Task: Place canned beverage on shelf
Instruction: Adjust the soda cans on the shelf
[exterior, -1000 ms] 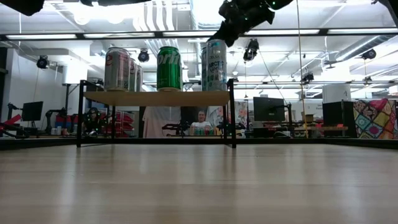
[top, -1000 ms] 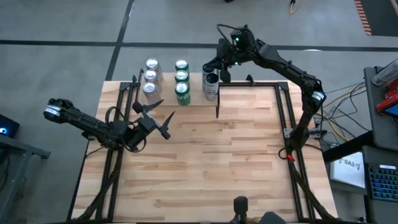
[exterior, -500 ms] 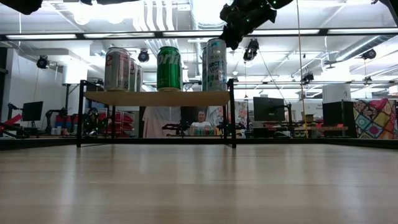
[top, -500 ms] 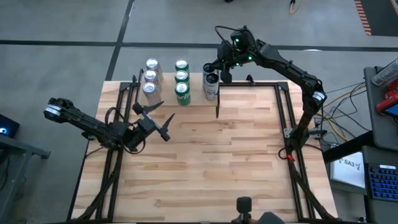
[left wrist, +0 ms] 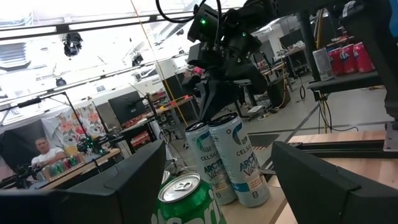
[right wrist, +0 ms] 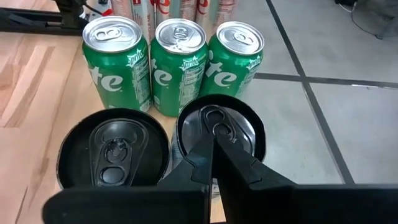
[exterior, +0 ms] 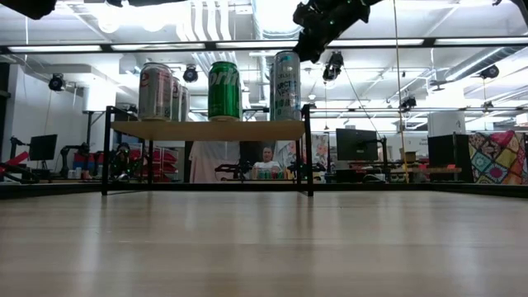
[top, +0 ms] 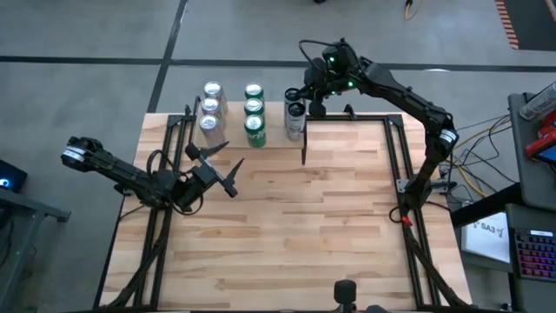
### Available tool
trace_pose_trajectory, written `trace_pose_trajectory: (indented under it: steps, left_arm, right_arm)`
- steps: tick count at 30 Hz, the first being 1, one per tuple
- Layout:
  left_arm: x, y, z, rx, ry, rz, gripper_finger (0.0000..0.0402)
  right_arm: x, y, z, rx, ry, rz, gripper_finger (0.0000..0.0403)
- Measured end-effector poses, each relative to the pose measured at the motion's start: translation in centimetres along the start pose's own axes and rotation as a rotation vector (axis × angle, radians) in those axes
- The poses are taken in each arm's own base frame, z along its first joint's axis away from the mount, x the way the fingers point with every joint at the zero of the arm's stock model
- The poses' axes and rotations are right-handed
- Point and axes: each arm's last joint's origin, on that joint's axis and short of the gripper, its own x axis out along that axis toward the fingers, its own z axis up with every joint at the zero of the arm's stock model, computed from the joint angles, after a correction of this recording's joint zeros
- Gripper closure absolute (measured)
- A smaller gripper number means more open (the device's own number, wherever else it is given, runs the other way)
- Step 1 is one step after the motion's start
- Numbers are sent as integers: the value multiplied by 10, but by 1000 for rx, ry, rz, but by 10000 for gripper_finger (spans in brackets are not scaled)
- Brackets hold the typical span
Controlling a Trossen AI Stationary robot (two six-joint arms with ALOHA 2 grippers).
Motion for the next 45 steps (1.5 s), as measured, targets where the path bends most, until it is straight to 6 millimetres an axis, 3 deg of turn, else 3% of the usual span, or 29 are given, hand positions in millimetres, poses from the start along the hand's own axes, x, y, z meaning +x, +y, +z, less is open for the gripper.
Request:
trace_pose_trajectory:
  steps: [26,41,45]
  left_arm:
    - [-3,-2,1,-3,-5,-14,123]
    - [-15,4,10,9,-8,-18,123]
    - [-19,9,14,-6,-20,-26,123]
  right_arm:
    - [3,18,5,7,93,-88,394]
    - [-28,33,19,23,55,-151,394]
    - [-28,38,19,48,71,-134,394]
